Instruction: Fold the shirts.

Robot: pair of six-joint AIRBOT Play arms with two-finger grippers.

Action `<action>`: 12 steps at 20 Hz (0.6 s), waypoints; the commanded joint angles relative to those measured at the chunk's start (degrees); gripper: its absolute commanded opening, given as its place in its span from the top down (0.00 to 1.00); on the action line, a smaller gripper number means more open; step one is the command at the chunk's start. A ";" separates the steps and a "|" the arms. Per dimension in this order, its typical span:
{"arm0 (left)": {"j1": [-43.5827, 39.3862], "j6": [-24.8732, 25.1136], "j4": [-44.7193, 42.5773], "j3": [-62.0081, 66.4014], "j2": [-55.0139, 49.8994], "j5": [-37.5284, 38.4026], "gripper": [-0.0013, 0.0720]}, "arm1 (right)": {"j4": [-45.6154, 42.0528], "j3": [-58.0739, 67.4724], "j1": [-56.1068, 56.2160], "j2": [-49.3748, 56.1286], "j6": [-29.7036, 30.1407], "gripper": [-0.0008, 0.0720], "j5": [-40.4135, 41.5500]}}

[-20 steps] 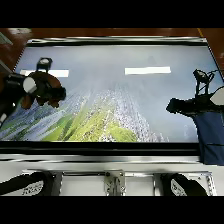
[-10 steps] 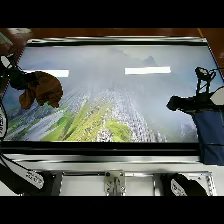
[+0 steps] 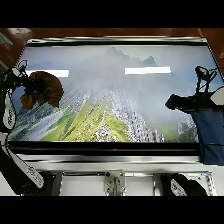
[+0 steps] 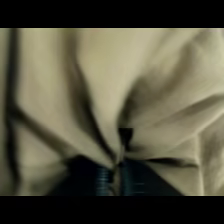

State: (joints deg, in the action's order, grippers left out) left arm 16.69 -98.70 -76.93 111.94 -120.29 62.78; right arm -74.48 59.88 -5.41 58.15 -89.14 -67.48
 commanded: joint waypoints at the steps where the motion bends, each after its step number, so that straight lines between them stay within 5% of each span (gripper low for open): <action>1: -0.13 5.79 8.55 0.22 2.80 -0.20 0.93 | 2.21 0.04 -0.02 0.02 0.00 0.17 0.00; 7: -6.93 16.76 9.88 0.20 28.22 8.87 0.93 | 2.19 0.46 -0.02 -0.04 1.14 0.17 0.83; 12: -20.04 14.49 9.88 -0.04 49.20 15.89 0.93 | 2.23 8.00 -0.02 -3.80 4.35 0.17 -7.26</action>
State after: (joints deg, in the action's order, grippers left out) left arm 3.33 -83.64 -67.35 112.09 -81.76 74.06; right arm -72.36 64.27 -5.41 56.45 -86.56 -70.61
